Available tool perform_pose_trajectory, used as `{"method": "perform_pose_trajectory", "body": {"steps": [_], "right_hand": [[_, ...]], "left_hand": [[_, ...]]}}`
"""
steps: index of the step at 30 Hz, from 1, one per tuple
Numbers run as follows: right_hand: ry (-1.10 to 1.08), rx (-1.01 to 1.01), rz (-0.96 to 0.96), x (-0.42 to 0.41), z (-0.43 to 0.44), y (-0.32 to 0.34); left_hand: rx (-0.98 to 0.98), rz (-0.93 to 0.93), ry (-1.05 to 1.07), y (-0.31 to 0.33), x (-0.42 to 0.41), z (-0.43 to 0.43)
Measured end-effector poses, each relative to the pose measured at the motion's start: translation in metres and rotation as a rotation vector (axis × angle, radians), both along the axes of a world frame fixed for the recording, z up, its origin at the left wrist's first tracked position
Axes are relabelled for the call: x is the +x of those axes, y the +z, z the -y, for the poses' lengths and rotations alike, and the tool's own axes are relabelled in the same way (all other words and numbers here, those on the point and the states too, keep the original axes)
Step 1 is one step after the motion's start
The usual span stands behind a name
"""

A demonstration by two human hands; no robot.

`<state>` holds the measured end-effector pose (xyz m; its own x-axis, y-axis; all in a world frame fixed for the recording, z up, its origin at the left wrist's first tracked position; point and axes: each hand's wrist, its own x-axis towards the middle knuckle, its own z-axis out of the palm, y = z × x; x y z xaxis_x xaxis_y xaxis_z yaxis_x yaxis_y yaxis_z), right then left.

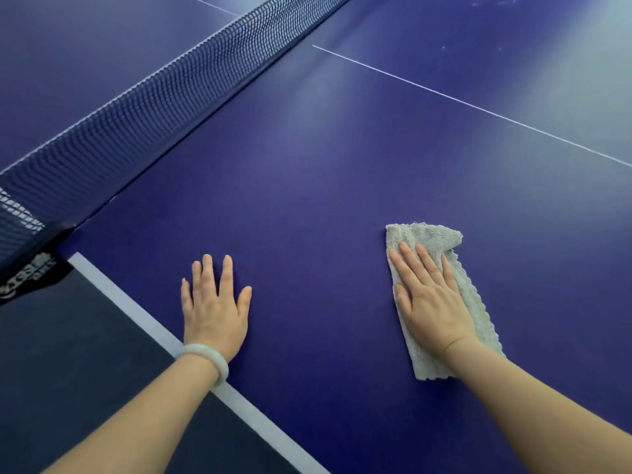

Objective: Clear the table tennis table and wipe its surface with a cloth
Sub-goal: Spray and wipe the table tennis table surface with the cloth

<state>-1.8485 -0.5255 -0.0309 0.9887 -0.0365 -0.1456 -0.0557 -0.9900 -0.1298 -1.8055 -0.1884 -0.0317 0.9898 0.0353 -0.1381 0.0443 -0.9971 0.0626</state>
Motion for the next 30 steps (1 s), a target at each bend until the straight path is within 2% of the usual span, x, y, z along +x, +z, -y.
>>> {"method": "perform_pose_trajectory", "body": {"steps": [4, 6, 8, 11, 12, 13, 17, 19, 20, 23, 26, 28, 30], "right_hand": [[-0.110, -0.031, 0.016, -0.019, -0.027, -0.002], [0.027, -0.020, 0.019, -0.042, -0.060, -0.001], [0.264, 0.038, 0.017, -0.074, -0.088, 0.001], [0.480, 0.053, 0.029, -0.091, -0.078, 0.006], [0.453, 0.027, 0.048, -0.085, -0.066, 0.004], [0.338, 0.007, 0.066, -0.077, -0.056, 0.002], [-0.388, -0.004, -0.011, -0.033, -0.048, -0.003], [-0.495, -0.020, -0.044, -0.012, -0.080, -0.002], [-0.460, -0.019, -0.049, -0.004, -0.102, 0.000], [-0.154, -0.027, -0.011, -0.007, -0.166, 0.001], [0.062, 0.001, 0.003, -0.051, -0.190, 0.002], [0.127, 0.015, -0.006, -0.093, -0.175, 0.003], [0.050, -0.009, -0.012, -0.133, -0.140, 0.002]], "left_hand": [[0.028, 0.027, 0.024, -0.006, -0.003, -0.005], [0.030, 0.027, 0.028, -0.008, -0.002, -0.004], [0.024, 0.028, 0.029, -0.007, -0.003, -0.006], [0.022, 0.036, 0.034, -0.006, -0.002, -0.005], [0.026, 0.036, 0.031, -0.006, -0.002, -0.004], [0.029, 0.037, 0.027, -0.006, -0.002, -0.004], [0.023, 0.042, 0.026, -0.009, -0.001, -0.006], [0.021, 0.049, 0.023, -0.009, -0.002, -0.007], [0.018, 0.052, 0.021, -0.009, -0.002, -0.007], [-0.004, 0.060, 0.015, -0.011, -0.002, -0.008], [-0.016, 0.059, 0.007, -0.011, -0.002, -0.010], [-0.016, 0.051, 0.004, -0.011, -0.002, -0.011], [-0.011, 0.055, -0.001, -0.011, -0.003, -0.011]]}}
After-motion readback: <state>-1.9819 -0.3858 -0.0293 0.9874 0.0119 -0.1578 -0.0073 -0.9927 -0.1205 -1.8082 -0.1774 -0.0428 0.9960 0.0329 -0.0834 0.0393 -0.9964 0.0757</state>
